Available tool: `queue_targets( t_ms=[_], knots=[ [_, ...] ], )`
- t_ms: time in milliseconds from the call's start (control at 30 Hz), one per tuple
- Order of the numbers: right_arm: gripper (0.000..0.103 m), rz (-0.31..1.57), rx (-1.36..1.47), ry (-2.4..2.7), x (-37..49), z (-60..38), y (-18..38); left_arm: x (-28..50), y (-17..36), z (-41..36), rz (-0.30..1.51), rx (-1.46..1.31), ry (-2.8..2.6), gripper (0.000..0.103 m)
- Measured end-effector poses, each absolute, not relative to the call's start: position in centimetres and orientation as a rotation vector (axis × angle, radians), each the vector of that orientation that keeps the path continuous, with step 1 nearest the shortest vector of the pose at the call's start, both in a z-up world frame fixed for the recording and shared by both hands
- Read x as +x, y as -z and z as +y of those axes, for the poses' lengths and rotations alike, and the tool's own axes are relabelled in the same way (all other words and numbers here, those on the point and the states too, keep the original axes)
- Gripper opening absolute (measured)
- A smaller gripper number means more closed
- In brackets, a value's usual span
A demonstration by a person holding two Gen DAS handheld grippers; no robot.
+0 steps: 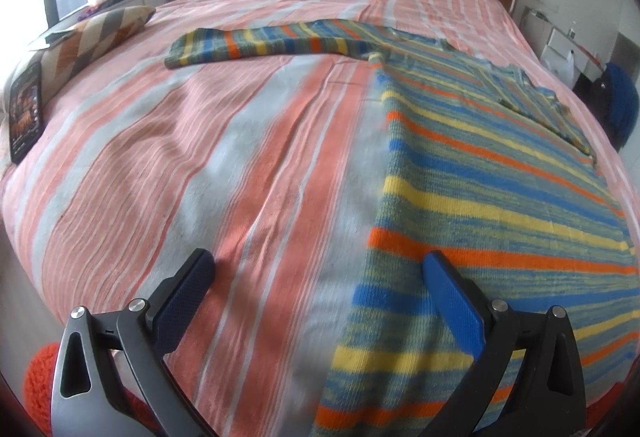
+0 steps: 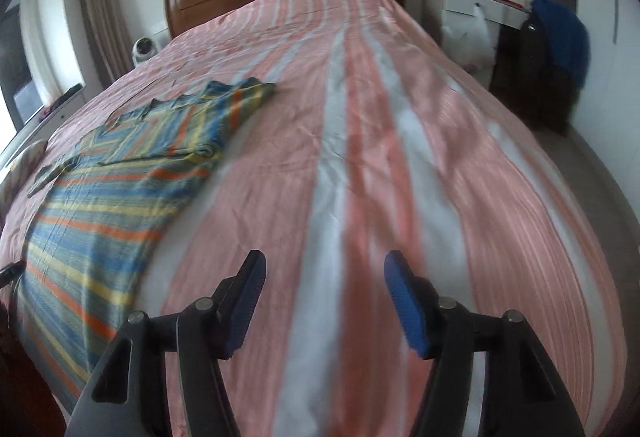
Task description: Fold small clothes
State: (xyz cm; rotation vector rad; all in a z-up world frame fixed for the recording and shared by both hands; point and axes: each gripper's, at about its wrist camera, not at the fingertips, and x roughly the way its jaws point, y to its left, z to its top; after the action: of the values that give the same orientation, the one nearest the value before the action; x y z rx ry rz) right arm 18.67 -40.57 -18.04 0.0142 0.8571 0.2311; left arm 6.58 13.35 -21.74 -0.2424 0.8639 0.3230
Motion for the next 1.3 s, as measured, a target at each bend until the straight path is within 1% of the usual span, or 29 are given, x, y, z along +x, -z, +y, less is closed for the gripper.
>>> queue_targets(
  t_ms=[67, 167, 233, 300, 400, 700, 1300],
  knots=[
    [0.066, 0.858, 0.068, -0.202, 18.1, -41.9, 18.6, 6.6, 21.7, 13.4, 0.864, -0.239, -0.324, 0.103],
    [0.068, 0.876, 0.104, -0.179, 18.0, -42.1, 20.0, 6.5, 21.7, 13.4, 0.864, -0.24, -0.323, 0.103],
    [0.071, 0.867, 0.091, -0.178, 17.8, -41.9, 20.5, 6.5, 21.8, 13.3, 0.865, -0.242, -0.323, 0.103],
    [0.079, 0.857, 0.066, -0.187, 17.9, -41.4, 20.8, 6.6, 21.7, 13.3, 0.866, -0.244, -0.324, 0.103],
    [0.085, 0.86, 0.039, -0.203, 18.0, -40.9, 21.4, 6.6, 21.7, 13.3, 0.867, -0.245, -0.326, 0.103],
    [0.087, 0.83, 0.063, -0.225, 17.9, -41.0, 22.3, 6.6, 21.7, 13.3, 0.867, -0.245, -0.327, 0.103],
    [0.087, 0.829, 0.058, -0.224, 17.8, -40.9, 22.3, 6.6, 21.6, 13.3, 0.881, -0.246, -0.323, 0.103]
  ],
)
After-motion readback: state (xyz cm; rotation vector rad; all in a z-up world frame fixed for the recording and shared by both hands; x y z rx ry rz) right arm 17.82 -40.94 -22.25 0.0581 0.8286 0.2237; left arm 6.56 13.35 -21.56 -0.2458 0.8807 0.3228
